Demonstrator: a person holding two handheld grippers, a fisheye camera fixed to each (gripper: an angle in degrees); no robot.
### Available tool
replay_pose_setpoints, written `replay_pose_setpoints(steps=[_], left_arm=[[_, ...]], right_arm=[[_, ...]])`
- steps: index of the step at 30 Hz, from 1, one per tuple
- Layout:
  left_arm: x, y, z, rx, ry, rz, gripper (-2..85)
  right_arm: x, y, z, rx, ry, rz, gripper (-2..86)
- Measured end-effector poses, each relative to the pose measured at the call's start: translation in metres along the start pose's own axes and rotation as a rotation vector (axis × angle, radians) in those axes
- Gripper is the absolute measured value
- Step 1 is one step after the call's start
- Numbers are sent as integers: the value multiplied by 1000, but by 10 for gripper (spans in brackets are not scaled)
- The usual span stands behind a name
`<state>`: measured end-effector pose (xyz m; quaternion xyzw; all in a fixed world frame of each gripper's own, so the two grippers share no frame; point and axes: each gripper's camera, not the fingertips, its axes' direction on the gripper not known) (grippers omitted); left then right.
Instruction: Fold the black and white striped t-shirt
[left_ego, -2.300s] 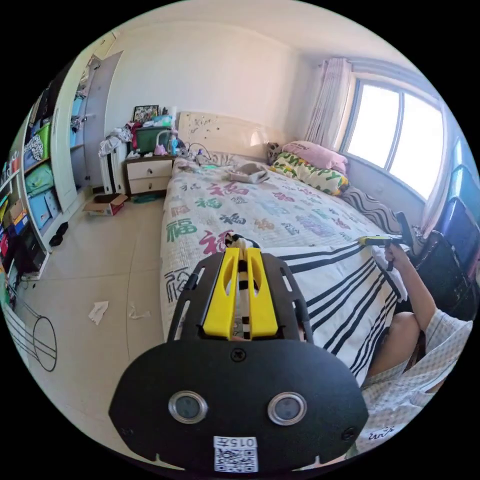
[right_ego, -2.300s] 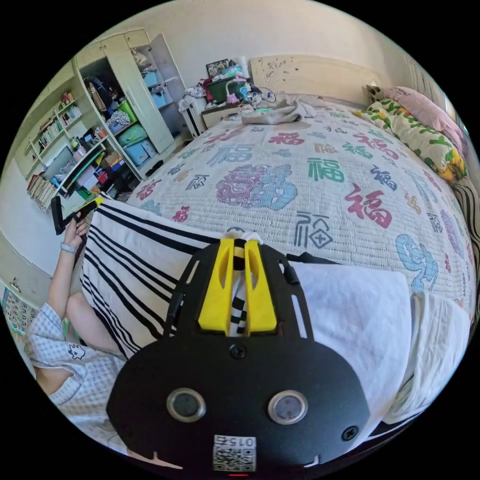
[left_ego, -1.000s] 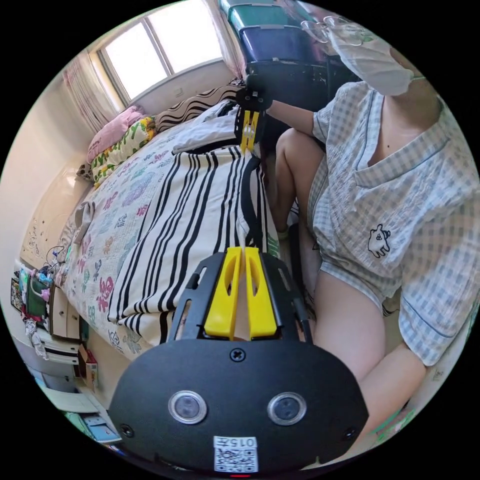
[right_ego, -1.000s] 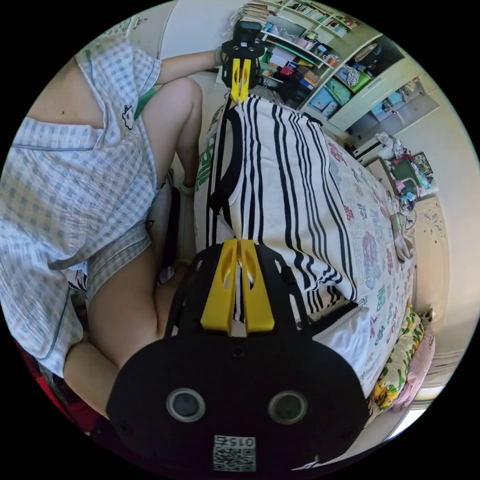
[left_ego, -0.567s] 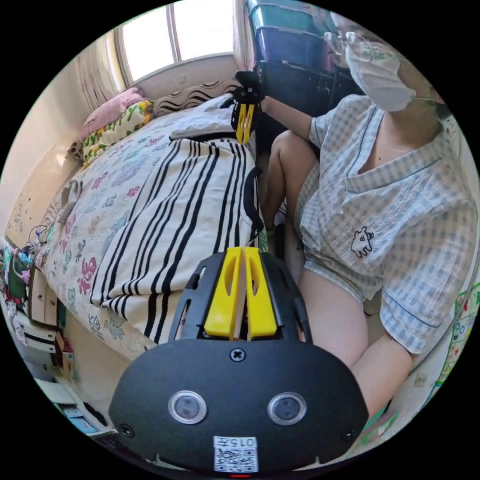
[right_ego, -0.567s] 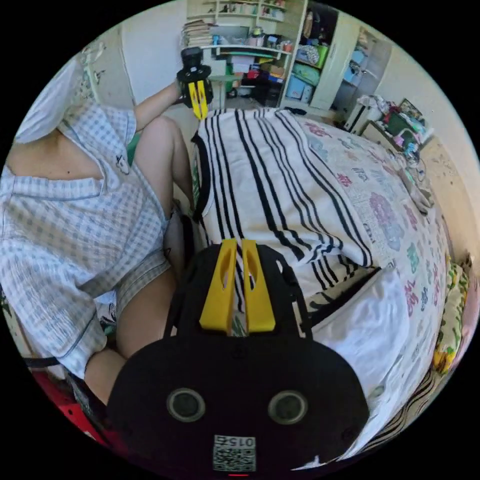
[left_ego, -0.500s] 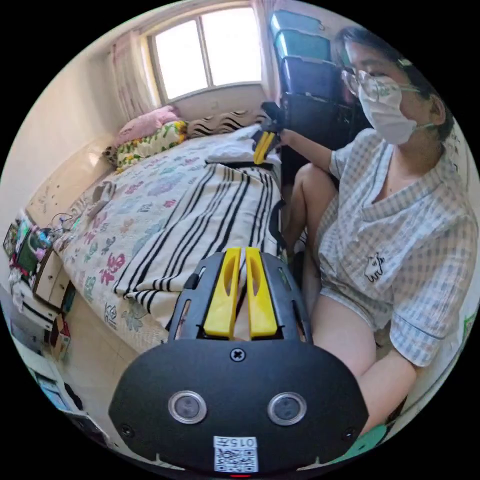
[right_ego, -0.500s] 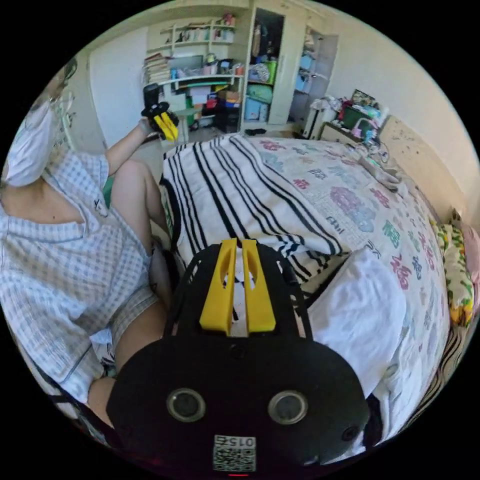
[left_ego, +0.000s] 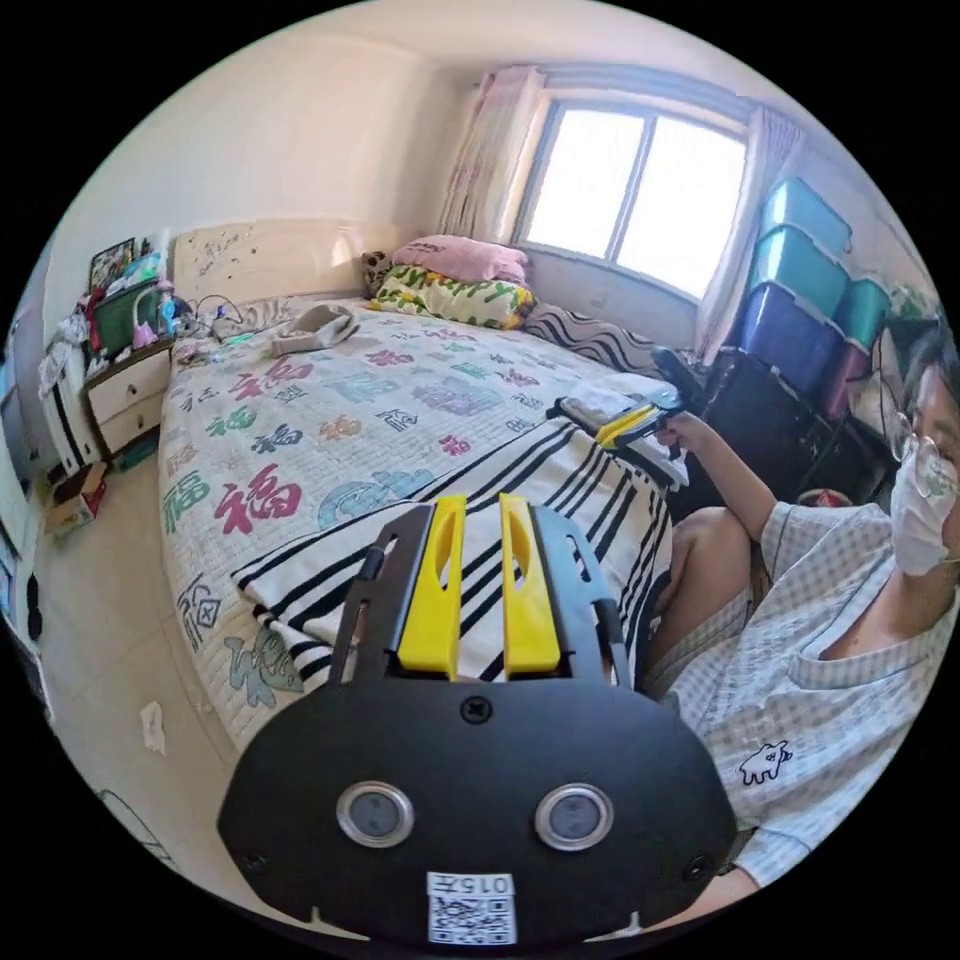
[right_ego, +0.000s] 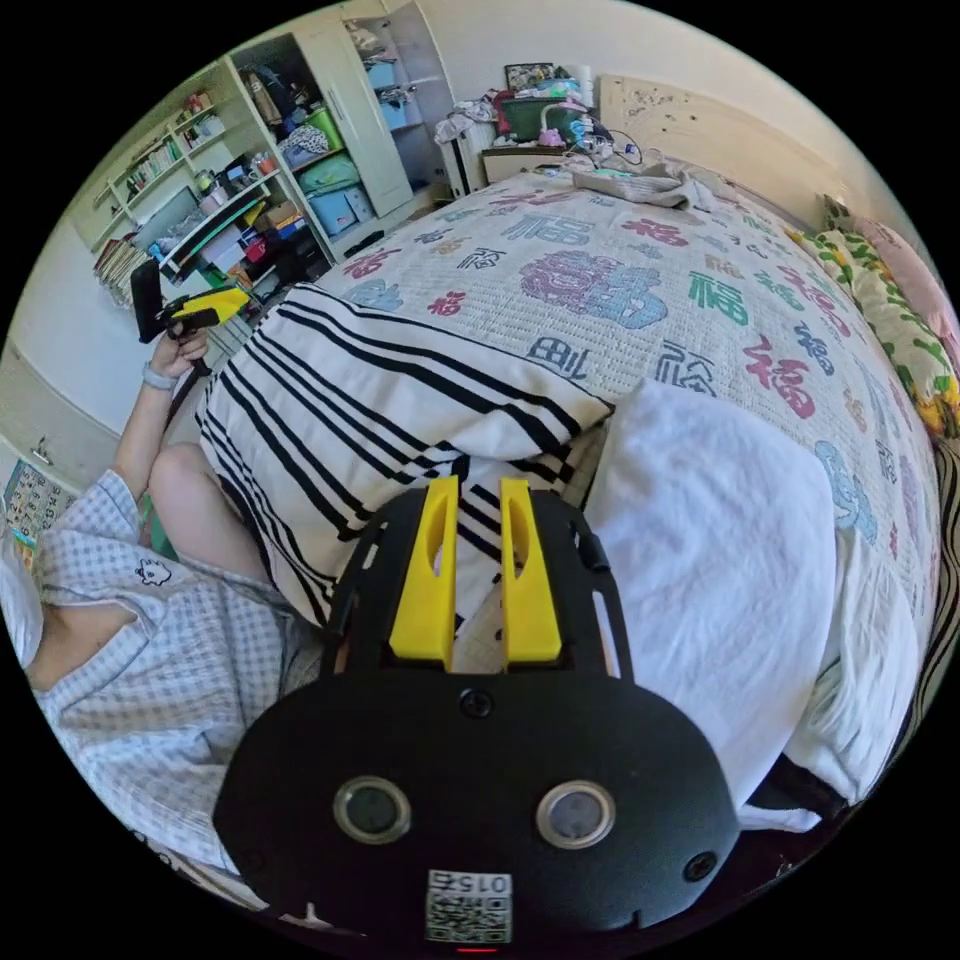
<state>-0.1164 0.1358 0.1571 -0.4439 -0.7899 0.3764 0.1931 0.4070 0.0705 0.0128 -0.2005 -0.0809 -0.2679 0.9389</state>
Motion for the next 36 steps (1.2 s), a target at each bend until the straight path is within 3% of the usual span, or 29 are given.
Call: replay_pose_setpoints(steps=[7, 12, 18, 26, 29, 32, 36], left_arm=[[117, -123, 115, -136, -1, 269, 77], [161, -188, 220, -281, 54, 285, 78], [158, -214, 317, -469, -49, 219, 45], [133, -221, 315, -373, 63, 75, 0], [129, -218, 307, -318, -21, 59, -3], [124, -212, 313, -357, 19, 56, -4], [124, -209, 315, -353, 38, 64, -3]], right_arm=[[-10, 28, -5, -49, -178, -86, 89], [1, 34, -10, -46, -204, -92, 93], [4, 45, -15, -30, -198, -142, 43], [8, 71, -39, -16, -254, -252, -5], [-4, 78, -42, -54, -298, -348, -7], [-3, 75, -31, -109, -202, -303, -8], [13, 75, -22, -121, -274, -257, -8]])
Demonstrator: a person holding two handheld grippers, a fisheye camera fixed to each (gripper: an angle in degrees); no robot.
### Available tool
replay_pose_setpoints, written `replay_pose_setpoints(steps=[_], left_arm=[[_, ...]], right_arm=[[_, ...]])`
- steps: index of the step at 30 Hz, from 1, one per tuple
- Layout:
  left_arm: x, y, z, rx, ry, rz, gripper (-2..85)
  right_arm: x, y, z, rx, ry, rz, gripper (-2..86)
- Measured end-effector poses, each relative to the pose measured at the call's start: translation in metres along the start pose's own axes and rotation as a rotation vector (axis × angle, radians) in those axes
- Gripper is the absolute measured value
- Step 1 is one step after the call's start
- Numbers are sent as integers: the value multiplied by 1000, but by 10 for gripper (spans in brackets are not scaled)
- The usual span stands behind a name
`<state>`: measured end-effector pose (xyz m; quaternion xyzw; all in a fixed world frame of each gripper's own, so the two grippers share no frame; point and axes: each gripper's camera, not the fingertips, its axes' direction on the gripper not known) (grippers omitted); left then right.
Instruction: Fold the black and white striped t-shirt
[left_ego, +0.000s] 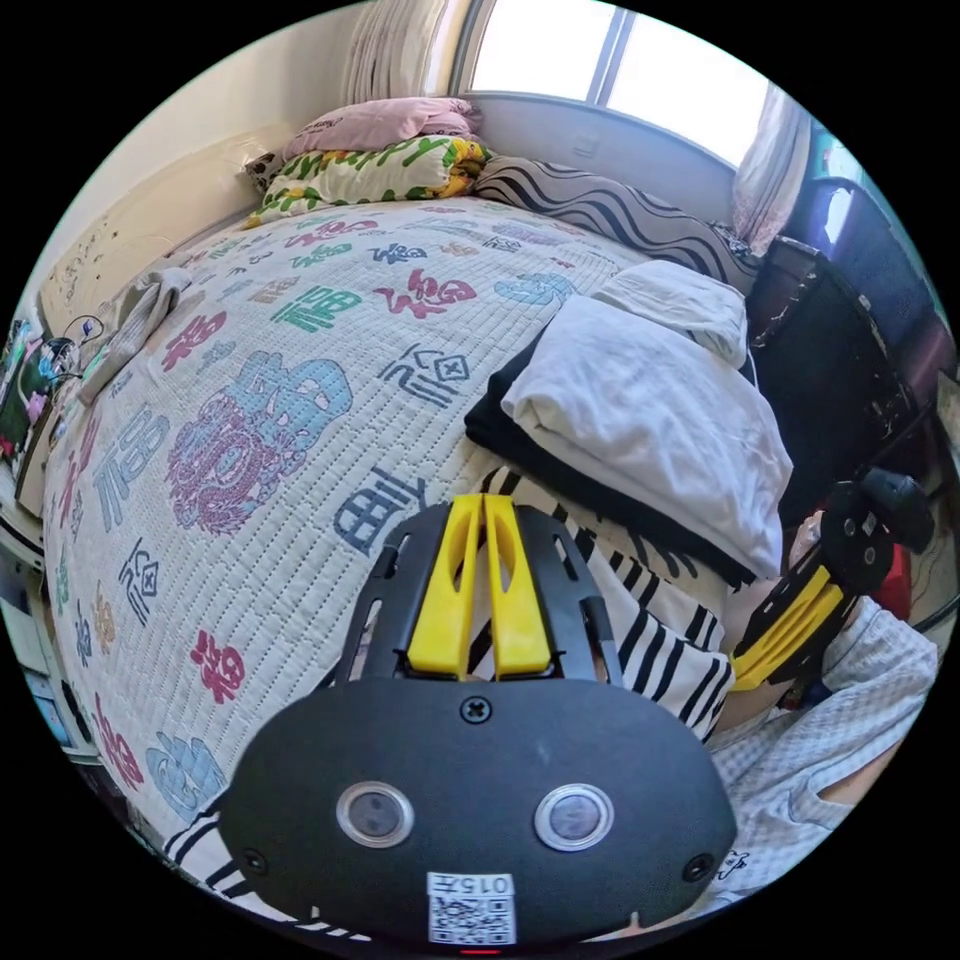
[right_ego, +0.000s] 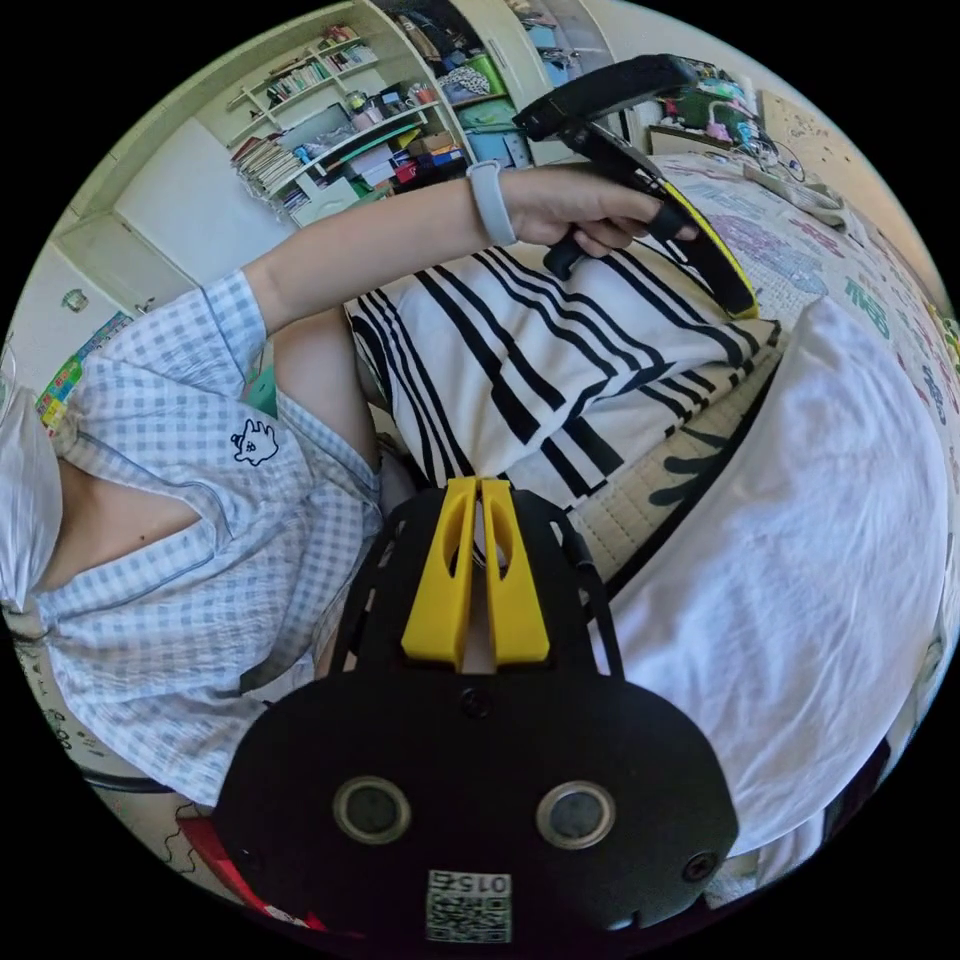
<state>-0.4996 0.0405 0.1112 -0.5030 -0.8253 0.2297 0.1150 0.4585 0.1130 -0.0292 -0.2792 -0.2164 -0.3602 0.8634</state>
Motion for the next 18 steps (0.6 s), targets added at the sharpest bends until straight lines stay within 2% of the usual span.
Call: replay_pose_setpoints(steps=[11, 14, 15, 18], left_arm=[[-4, -4, 8, -61, 22, 22, -4], [-5, 2, 5, -40, 19, 16, -4], [-5, 6, 0, -22, 14, 13, -4], [-14, 25, -35, 105, 43, -14, -3]], right_arm=[[-21, 15, 2, -26, 59, -84, -9], [-21, 19, 10, -110, 20, -105, -10], [-22, 23, 7, -91, -3, -113, -9], [-25, 37, -26, 166, 6, -79, -7]])
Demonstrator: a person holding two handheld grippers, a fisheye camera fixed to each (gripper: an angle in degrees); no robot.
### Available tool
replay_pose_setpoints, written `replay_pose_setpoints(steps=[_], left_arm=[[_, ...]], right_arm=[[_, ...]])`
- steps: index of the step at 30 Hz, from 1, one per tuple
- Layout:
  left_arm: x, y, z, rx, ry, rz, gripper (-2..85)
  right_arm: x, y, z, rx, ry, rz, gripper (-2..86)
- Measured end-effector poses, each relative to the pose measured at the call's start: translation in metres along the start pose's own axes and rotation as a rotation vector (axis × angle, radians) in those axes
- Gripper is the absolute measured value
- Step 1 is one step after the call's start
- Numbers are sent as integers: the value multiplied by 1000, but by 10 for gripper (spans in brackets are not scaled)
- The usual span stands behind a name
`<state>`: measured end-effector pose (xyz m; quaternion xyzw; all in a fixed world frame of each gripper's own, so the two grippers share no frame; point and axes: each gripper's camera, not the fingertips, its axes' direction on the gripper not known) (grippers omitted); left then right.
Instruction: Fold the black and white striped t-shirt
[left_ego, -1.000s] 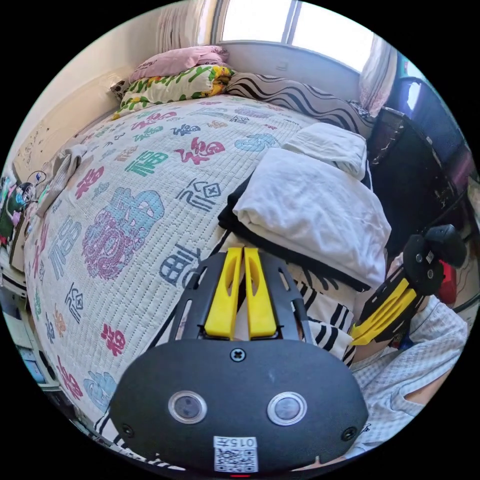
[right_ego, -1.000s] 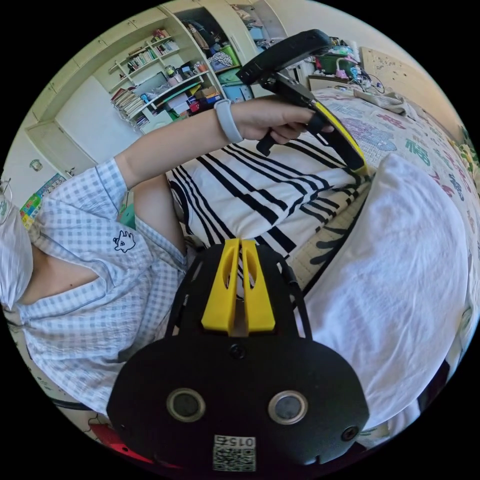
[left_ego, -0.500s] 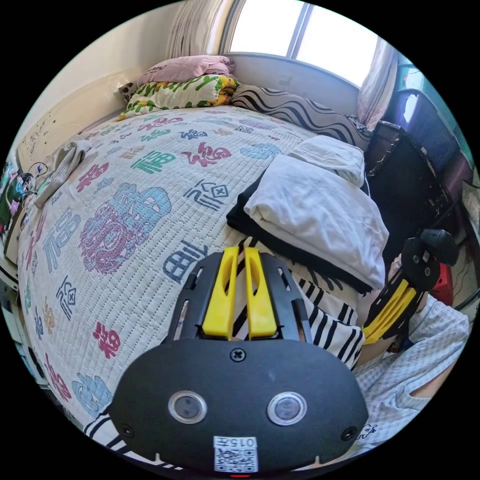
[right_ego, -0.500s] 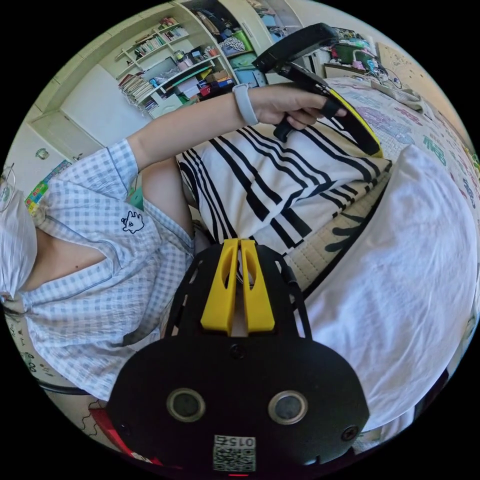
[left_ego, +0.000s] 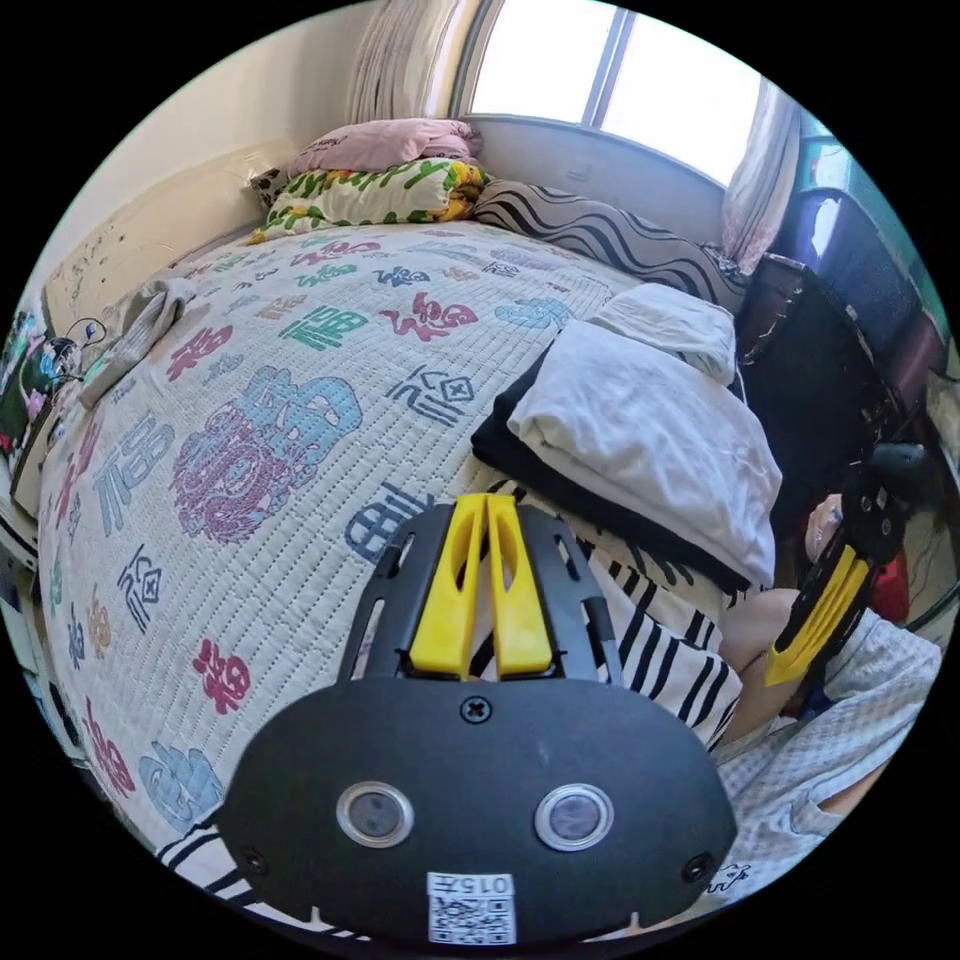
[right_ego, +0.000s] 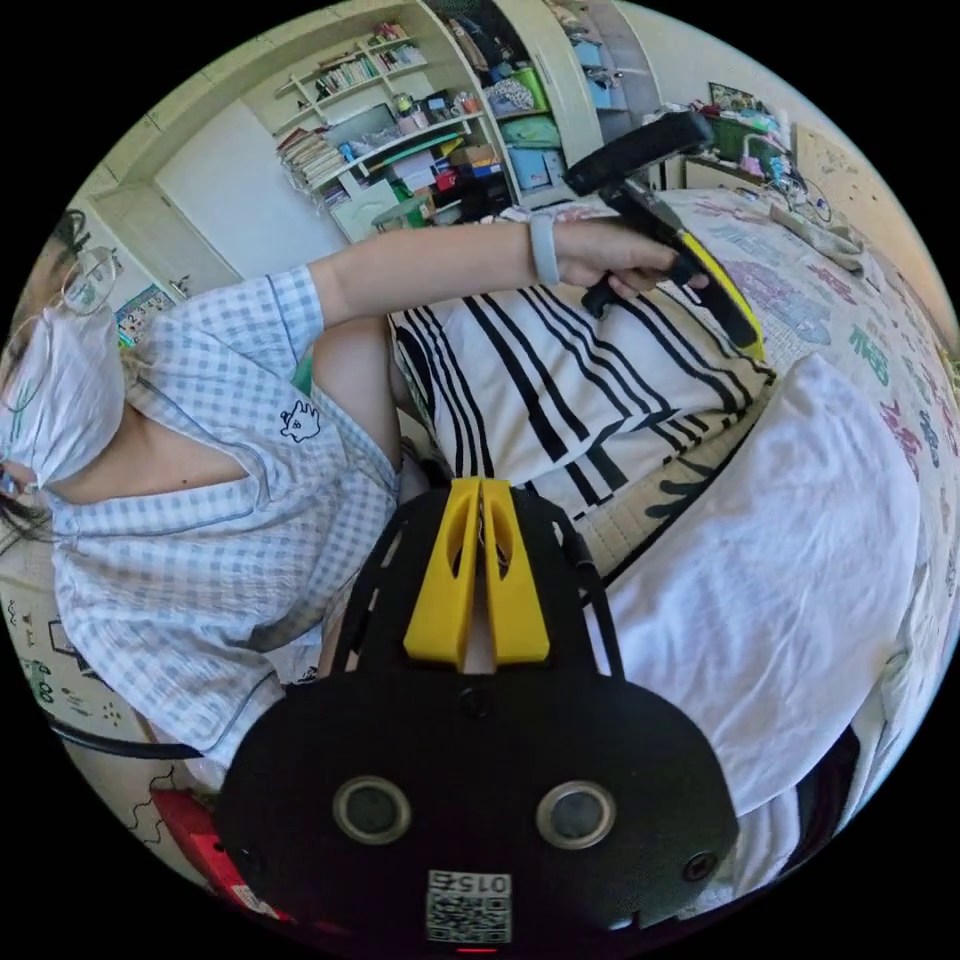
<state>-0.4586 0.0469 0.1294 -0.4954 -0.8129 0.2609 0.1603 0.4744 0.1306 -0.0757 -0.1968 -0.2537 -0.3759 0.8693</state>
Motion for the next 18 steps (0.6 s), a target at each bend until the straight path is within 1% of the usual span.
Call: replay_pose_setpoints(steps=[1, 2, 4, 5, 6, 7, 8, 9, 10, 12, 14, 16, 17, 18], left_arm=[[-6, 11, -26, 65, 49, -15, -3], [-10, 18, -41, 96, 73, -21, -2], [-22, 59, -110, 208, 109, -23, 4], [-26, 73, -128, 230, 101, -27, 6], [-32, 105, -165, 272, 64, -45, 12], [-37, 141, -201, 302, 7, -66, 20], [-38, 159, -216, 307, -24, -77, 24], [-42, 194, -246, 334, -114, -123, 33], [-46, 219, -273, 309, -171, -201, 42], [-40, 254, -306, 300, -190, -253, 57], [-23, 299, -323, 321, -247, -251, 62], [-17, 359, -325, 291, -365, -341, 64], [-19, 372, -324, 290, -380, -370, 65], [-25, 388, -323, 295, -346, -410, 67]], right_arm=[[-1, 4, -14, 123, 11, 5, -6], [-1, 5, -20, 186, 22, -2, -6], [-2, 3, -27, 372, 82, 1, -5], [-4, 0, -25, 394, 95, -6, -4], [-8, -11, -17, 415, 116, -37, -4], [-13, -25, -6, 413, 130, -63, -4], [-15, -34, 1, 405, 136, -76, -3], [-21, -54, 16, 376, 147, -108, -2], [-26, -76, 35, 333, 162, -137, 0], [-36, -111, 66, 251, 185, -172, 5], [-49, -144, 97, 189, 202, -236, 10], [-61, -188, 141, 134, 238, -277, 20], [-64, -200, 152, 116, 250, -287, 24], [-66, -224, 174, 78, 277, -293, 30]])
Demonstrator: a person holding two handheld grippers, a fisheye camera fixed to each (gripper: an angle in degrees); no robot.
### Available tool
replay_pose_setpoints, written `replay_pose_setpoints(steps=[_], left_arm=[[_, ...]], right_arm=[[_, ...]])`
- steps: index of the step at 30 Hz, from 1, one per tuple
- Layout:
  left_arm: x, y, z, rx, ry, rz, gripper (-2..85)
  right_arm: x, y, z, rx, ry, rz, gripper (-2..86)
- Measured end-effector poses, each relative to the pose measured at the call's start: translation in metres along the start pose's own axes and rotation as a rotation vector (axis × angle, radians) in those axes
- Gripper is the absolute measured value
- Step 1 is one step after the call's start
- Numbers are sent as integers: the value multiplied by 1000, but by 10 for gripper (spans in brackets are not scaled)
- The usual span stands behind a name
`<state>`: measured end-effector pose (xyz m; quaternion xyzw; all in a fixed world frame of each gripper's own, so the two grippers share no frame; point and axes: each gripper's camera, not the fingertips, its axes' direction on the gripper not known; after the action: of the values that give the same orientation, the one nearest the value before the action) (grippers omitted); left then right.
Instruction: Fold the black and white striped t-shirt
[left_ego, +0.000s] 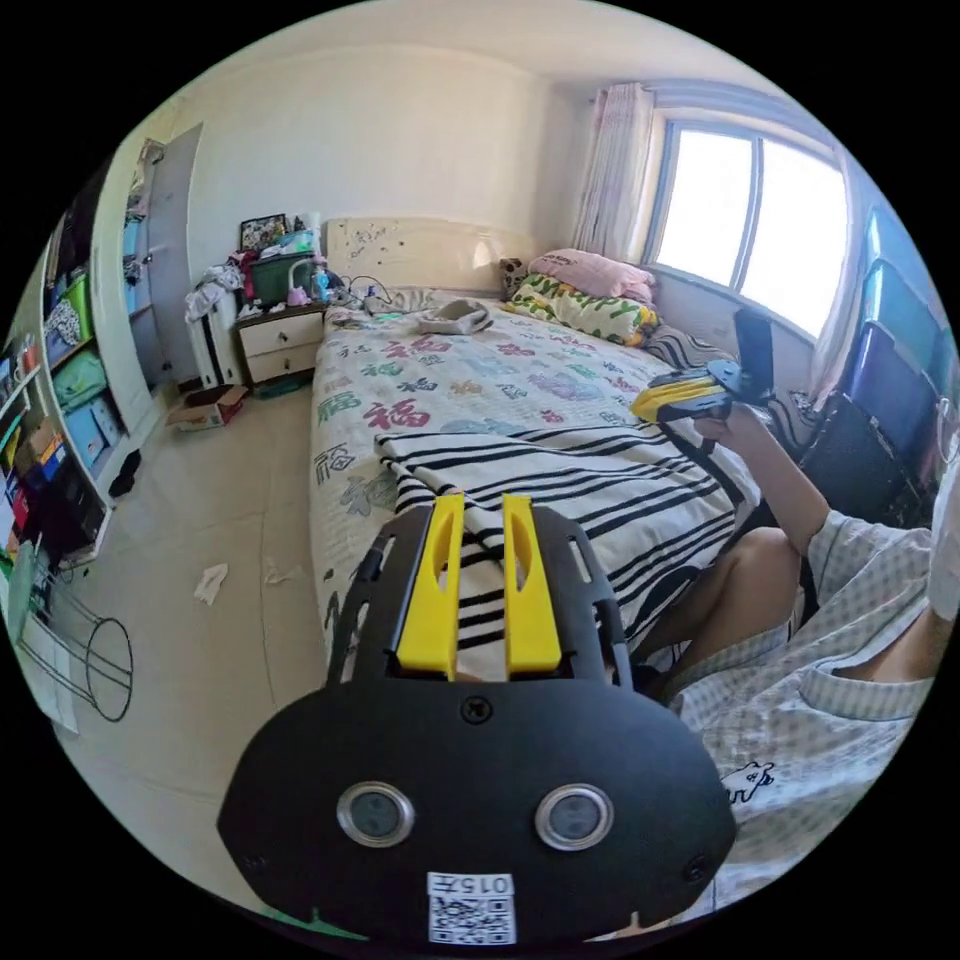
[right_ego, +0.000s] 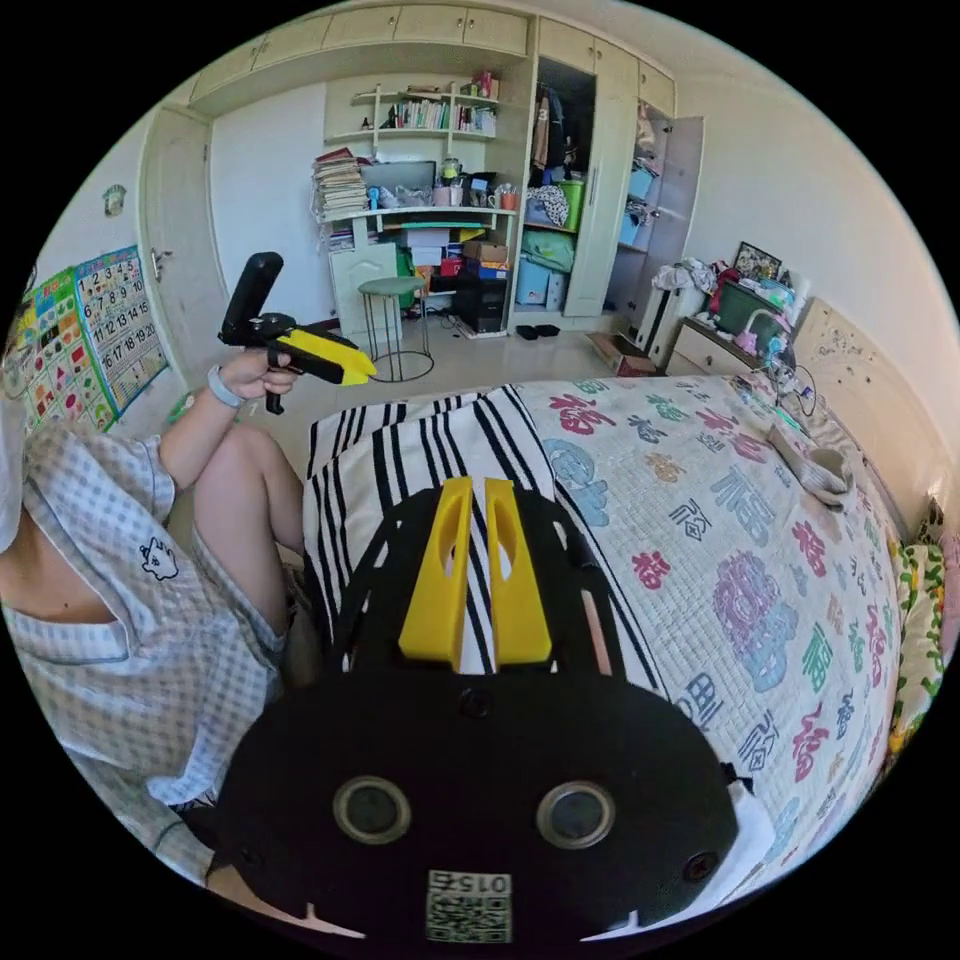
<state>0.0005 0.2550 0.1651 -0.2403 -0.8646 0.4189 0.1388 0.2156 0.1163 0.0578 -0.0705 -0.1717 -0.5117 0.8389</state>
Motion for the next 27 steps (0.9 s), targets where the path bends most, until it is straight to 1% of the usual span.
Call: replay_pose_setpoints(steps=[1, 3, 5, 6, 8, 9, 12, 13, 16, 17, 19, 21, 23, 25, 27], left_arm=[[-7, 4, 5, -27, 114, -3, 71], [-8, 7, 18, -91, 240, 26, 76], [-7, 14, 37, -185, 219, 34, 85], [-5, 17, 47, -244, 179, 47, 86], [-5, 20, 44, -208, 176, 61, 85], [-8, 20, 42, -208, 209, 64, 84], [-18, 23, 35, -170, 406, 38, 80], [-19, 24, 34, -167, 419, 36, 80], [-13, 26, 42, -202, 352, 46, 73], [-13, 27, 42, -196, 351, 45, 68], [-12, 27, 40, -187, 340, 64, 15], [-14, 28, 31, -161, 369, 82, 3], [-14, 29, 16, -135, 389, 122, -1], [-8, 31, -7, -99, 360, 193, 0], [-10, 31, -7, -128, 344, 200, 8]], right_arm=[[2, -23, 22, -28, 18, 17, 35], [6, -54, 53, -70, 11, 30, 37], [11, -83, 82, -107, 1, 55, 47], [15, -100, 101, -134, -16, 76, 58], [22, -123, 128, -175, -38, 120, 82], [25, -137, 144, -206, -39, 140, 96], [32, -162, 180, -270, -14, 184, 113], [34, -170, 196, -324, -46, 192, 110], [31, -182, 226, -452, -110, 195, 83], [30, -184, 229, -461, -99, 189, 77], [22, -193, 228, -435, -28, 159, 34], [19, -199, 222, -396, -23, 161, 17], [15, -203, 215, -355, -42, 156, 10], [5, -204, 209, -307, -29, 128, 14], [2, -202, 216, -316, 7, 113, 28]])
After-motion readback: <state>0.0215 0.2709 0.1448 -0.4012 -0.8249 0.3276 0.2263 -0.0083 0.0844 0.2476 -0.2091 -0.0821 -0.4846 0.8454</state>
